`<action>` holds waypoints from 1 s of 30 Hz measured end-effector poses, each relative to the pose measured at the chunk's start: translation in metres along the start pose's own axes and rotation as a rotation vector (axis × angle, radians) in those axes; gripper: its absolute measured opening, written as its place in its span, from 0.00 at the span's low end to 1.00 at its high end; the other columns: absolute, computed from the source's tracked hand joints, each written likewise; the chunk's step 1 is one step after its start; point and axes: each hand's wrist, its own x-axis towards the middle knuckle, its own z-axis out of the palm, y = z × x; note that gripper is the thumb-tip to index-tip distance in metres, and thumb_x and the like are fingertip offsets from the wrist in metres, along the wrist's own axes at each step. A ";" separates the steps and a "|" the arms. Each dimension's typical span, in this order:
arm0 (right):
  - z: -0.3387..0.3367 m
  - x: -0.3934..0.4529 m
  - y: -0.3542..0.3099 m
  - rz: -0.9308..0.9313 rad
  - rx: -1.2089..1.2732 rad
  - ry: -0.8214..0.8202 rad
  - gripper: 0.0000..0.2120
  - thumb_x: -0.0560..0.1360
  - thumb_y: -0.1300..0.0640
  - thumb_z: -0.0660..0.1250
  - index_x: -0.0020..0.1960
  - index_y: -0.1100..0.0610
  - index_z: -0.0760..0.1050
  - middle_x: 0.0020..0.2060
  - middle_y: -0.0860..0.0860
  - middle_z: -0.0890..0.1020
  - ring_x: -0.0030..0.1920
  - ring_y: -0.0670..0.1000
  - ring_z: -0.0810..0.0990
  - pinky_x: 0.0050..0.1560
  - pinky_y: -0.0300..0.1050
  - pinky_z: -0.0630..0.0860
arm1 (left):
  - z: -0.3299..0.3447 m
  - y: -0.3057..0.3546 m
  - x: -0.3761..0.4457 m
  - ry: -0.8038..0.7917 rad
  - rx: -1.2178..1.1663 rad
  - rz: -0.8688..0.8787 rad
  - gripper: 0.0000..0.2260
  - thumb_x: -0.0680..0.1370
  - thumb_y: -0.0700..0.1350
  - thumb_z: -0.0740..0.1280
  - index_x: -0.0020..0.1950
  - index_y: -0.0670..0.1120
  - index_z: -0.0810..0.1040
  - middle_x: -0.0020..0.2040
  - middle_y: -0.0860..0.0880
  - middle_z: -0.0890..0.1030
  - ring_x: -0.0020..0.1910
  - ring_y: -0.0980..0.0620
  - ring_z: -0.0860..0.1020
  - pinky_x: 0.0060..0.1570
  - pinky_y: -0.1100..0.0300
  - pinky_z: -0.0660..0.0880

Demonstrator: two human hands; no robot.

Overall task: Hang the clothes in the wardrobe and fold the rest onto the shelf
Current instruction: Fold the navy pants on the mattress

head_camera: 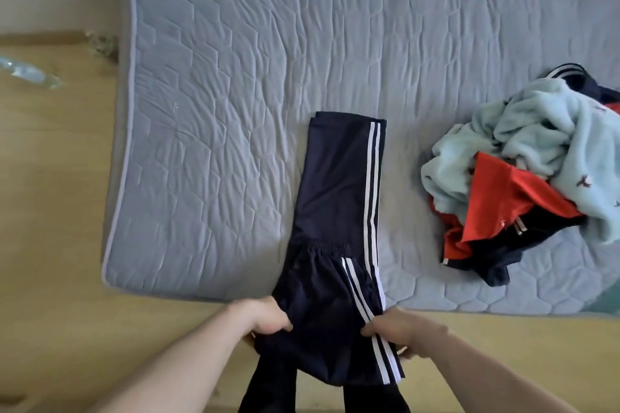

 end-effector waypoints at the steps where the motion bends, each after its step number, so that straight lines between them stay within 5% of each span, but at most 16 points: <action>1: -0.001 -0.005 -0.001 -0.008 -0.005 0.001 0.17 0.72 0.49 0.70 0.59 0.54 0.79 0.52 0.53 0.87 0.44 0.52 0.81 0.45 0.45 0.75 | -0.004 0.001 -0.007 0.012 -0.012 0.006 0.17 0.76 0.53 0.70 0.61 0.46 0.76 0.54 0.47 0.81 0.54 0.45 0.82 0.43 0.57 0.81; 5: -0.023 -0.021 -0.025 -0.105 0.098 0.102 0.18 0.73 0.51 0.71 0.58 0.59 0.79 0.47 0.57 0.85 0.43 0.56 0.80 0.43 0.46 0.73 | -0.036 0.017 -0.024 0.200 -0.212 0.169 0.31 0.75 0.50 0.71 0.75 0.45 0.64 0.67 0.45 0.73 0.62 0.46 0.75 0.59 0.55 0.73; 7: -0.045 -0.028 -0.041 -0.158 0.264 0.168 0.16 0.73 0.55 0.72 0.57 0.63 0.78 0.45 0.61 0.87 0.38 0.56 0.84 0.40 0.45 0.76 | -0.059 0.031 -0.033 0.245 -0.383 0.320 0.28 0.78 0.45 0.69 0.76 0.49 0.64 0.69 0.46 0.72 0.64 0.48 0.74 0.62 0.55 0.70; 11: -0.102 -0.043 -0.078 -0.242 0.593 0.219 0.04 0.74 0.60 0.72 0.48 0.58 0.79 0.41 0.57 0.81 0.28 0.51 0.83 0.30 0.43 0.80 | -0.108 0.064 -0.052 0.140 -0.682 0.457 0.11 0.81 0.45 0.65 0.61 0.48 0.81 0.58 0.46 0.82 0.52 0.51 0.79 0.45 0.59 0.75; 17: -0.173 -0.056 -0.136 -0.348 0.906 0.192 0.08 0.77 0.56 0.64 0.53 0.57 0.78 0.33 0.55 0.84 0.28 0.50 0.84 0.25 0.38 0.78 | -0.172 0.114 -0.064 0.113 -0.983 0.507 0.13 0.80 0.57 0.65 0.52 0.48 0.80 0.40 0.46 0.82 0.37 0.48 0.80 0.39 0.57 0.78; 22: -0.201 -0.045 -0.180 -0.521 1.075 0.293 0.17 0.81 0.44 0.63 0.65 0.52 0.72 0.51 0.55 0.86 0.37 0.54 0.88 0.30 0.43 0.81 | -0.209 0.155 -0.047 0.190 -1.059 0.562 0.20 0.77 0.68 0.63 0.56 0.53 0.79 0.52 0.46 0.84 0.45 0.48 0.84 0.39 0.56 0.81; 25: -0.200 -0.024 -0.193 -0.511 1.009 0.421 0.22 0.80 0.45 0.67 0.71 0.50 0.68 0.55 0.53 0.81 0.44 0.55 0.87 0.34 0.47 0.83 | -0.215 0.169 -0.020 0.388 -0.956 0.548 0.17 0.80 0.62 0.65 0.58 0.51 0.78 0.54 0.47 0.82 0.45 0.49 0.83 0.43 0.54 0.82; 28: -0.176 0.014 -0.186 -0.400 0.756 0.572 0.31 0.77 0.49 0.71 0.76 0.57 0.65 0.55 0.55 0.81 0.51 0.56 0.83 0.49 0.53 0.82 | -0.206 0.164 0.021 0.563 -0.634 0.422 0.12 0.78 0.53 0.70 0.55 0.47 0.79 0.55 0.46 0.80 0.49 0.46 0.81 0.53 0.51 0.80; 30: -0.152 0.031 -0.168 -0.316 0.613 0.637 0.34 0.75 0.47 0.73 0.76 0.57 0.65 0.63 0.55 0.79 0.61 0.58 0.81 0.63 0.52 0.77 | -0.192 0.152 0.042 0.577 -0.534 0.324 0.26 0.75 0.53 0.73 0.69 0.44 0.74 0.63 0.45 0.78 0.60 0.44 0.78 0.57 0.57 0.74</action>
